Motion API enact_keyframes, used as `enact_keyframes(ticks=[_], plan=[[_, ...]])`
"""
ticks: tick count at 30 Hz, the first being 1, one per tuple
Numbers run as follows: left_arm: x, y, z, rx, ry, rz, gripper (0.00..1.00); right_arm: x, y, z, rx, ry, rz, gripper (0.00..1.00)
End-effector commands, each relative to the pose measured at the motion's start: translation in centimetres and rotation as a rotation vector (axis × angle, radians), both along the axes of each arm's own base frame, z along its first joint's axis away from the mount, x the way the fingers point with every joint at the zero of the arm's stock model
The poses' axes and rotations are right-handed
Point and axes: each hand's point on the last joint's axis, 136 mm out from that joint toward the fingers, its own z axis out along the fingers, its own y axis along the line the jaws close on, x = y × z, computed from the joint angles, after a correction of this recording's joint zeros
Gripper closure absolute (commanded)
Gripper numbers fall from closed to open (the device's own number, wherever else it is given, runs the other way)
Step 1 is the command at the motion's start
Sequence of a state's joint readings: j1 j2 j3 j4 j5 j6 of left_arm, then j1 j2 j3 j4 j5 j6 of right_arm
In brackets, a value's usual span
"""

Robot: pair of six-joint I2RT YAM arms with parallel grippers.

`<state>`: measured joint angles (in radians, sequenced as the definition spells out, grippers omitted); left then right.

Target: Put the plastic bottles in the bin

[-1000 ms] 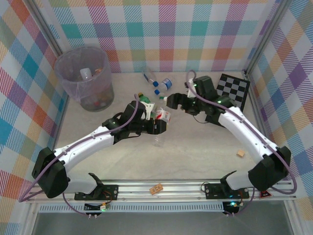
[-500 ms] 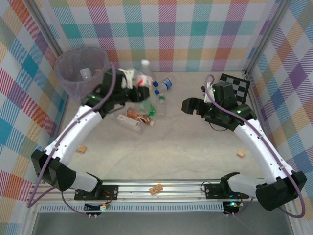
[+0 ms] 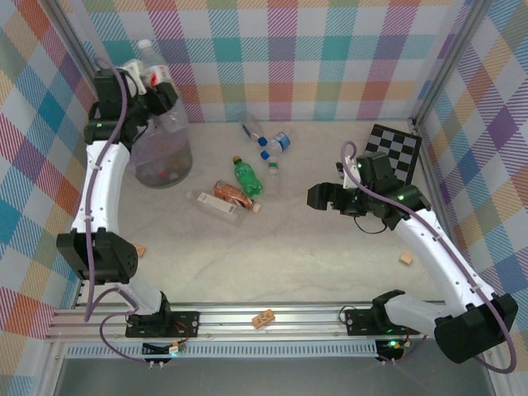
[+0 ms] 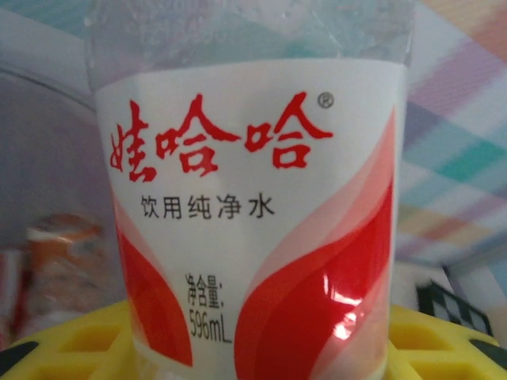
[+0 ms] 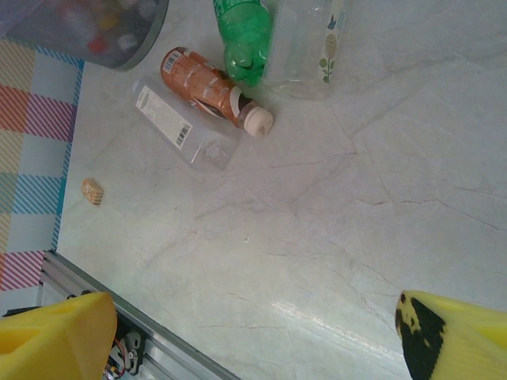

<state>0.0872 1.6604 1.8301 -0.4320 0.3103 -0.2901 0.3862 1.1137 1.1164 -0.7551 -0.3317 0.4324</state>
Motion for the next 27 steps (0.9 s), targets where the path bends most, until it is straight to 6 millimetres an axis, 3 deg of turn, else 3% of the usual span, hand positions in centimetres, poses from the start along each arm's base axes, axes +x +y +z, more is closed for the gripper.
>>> enact_keyframes(ticks=[1, 6, 10, 17, 27], plan=[[2.0, 3.7, 3.6, -0.094, -0.176, 0.071, 0.76, -1.2, -0.2, -0.7, -0.011, 0.013, 0.032, 0.09], [3.4, 7.0, 3.9, -0.127, -0.236, 0.163, 0.78, -1.9, -0.4, -1.3, -0.015, 0.024, 0.034, 0.09], [4.1, 8.7, 2.1, -0.036, -0.144, 0.236, 0.78, -2.2, -0.8, -1.8, -0.032, 0.027, 0.029, 0.09], [4.4, 10.6, -5.4, 0.196, 0.199, 0.236, 0.74, -2.2, -1.0, -2.2, -0.048, 0.02, 0.037, 0.08], [2.9, 11.2, -14.1, 0.366, 0.49, 0.133, 0.67, -1.7, -0.7, -3.2, -0.062, 0.025, 0.057, 0.08]])
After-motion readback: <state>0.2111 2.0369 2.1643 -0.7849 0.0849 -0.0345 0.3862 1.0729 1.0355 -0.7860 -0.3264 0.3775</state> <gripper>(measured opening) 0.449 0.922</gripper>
